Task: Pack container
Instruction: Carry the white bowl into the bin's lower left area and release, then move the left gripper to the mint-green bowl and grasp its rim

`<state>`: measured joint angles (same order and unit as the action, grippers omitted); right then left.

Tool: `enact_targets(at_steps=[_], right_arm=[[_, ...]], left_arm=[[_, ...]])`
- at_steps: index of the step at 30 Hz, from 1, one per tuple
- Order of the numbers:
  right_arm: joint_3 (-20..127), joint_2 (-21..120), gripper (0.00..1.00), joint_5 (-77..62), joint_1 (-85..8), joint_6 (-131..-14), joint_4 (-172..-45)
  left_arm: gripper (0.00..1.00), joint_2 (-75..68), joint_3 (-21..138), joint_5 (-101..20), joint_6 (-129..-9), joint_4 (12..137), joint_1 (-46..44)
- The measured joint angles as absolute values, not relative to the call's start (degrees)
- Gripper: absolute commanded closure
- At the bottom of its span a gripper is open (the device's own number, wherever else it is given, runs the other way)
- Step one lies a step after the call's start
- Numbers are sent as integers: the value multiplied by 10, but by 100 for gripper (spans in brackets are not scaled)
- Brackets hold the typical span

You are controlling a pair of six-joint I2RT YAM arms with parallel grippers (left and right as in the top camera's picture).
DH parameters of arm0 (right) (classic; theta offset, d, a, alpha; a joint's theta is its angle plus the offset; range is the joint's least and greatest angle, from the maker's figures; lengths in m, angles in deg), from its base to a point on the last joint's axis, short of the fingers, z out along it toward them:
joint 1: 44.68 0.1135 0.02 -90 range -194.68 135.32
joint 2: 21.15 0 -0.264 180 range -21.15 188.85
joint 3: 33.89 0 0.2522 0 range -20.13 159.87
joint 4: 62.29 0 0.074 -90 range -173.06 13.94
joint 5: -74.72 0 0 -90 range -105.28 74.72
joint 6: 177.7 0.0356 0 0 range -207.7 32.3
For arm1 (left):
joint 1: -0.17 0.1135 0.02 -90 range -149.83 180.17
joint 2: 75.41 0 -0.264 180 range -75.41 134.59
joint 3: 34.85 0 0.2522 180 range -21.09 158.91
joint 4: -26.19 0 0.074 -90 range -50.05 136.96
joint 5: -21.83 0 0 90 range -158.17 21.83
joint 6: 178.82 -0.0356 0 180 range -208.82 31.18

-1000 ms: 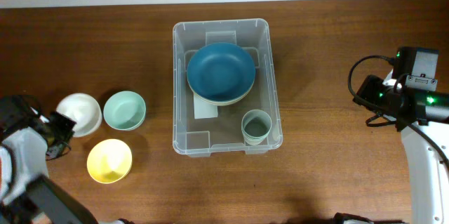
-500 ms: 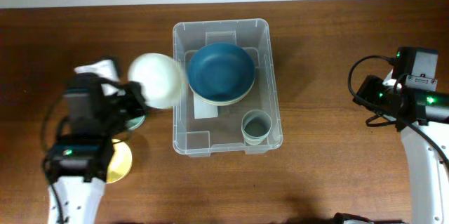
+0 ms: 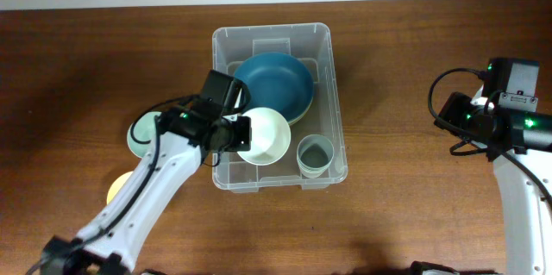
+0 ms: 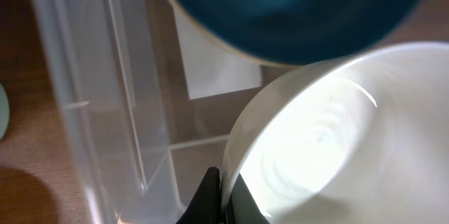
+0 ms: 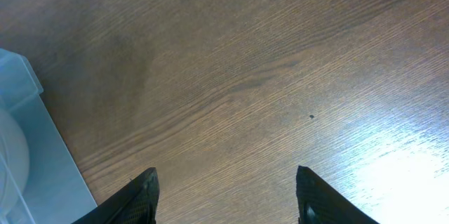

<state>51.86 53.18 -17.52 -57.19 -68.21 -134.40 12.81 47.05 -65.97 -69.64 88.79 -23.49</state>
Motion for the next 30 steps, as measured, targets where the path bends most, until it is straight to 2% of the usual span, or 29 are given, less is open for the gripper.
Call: enact_targets(at_steps=[5,7,8,9,17,18,20,23,27,30], right_arm=[[519,532,42,-175,-572,-682,-1344],[519,532,42,-175,-572,-682,-1344],[519,532,42,-175,-572,-682,-1344],[519,532,42,-175,-572,-682,-1344],[519,532,42,-175,-572,-682,-1344],[519,532,42,-175,-572,-682,-1344],[519,532,42,-175,-572,-682,-1344],[519,532,42,-175,-572,-682,-1344],[519,532,42,-175,-572,-683,-1344],[519,532,42,-175,-572,-683,-1344]], left_arm=[[97,172,470,-665,-706,888,-235],[88,184,470,-665,-708,889,-235],[65,188,471,-666,-708,892,-235],[62,191,470,-666,-709,897,-235],[56,195,482,-667,-713,927,-238],[55,193,499,-674,-713,939,-238],[46,182,528,-702,-713,959,-238],[46,141,562,-761,-714,980,-233],[45,62,582,-808,-708,983,-181],[45,15,584,-807,-678,989,-78]])
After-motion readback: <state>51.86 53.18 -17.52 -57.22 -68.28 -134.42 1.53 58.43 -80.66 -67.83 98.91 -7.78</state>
